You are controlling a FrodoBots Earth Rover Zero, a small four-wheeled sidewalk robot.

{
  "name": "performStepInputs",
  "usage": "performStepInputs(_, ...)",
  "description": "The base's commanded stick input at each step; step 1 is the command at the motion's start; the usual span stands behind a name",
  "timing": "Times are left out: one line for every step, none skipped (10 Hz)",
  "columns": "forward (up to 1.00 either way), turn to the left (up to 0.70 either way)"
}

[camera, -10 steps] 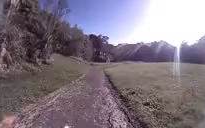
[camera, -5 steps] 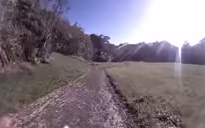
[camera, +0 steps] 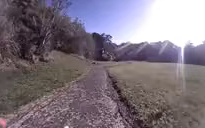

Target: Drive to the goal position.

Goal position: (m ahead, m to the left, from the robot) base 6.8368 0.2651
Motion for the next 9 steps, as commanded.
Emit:
performStepInputs(1.00,0.08)
performStepInputs(1.00,0.25)
performStepInputs(1.00,0.00)
performStepInputs(1.00,0.00)
performStepInputs(1.00,0.00)
performStepInputs(1.00,0.00)
performStepInputs(1.00,0.00)
performStepInputs(1.00,0.00)
performStepInputs(1.00,0.00)
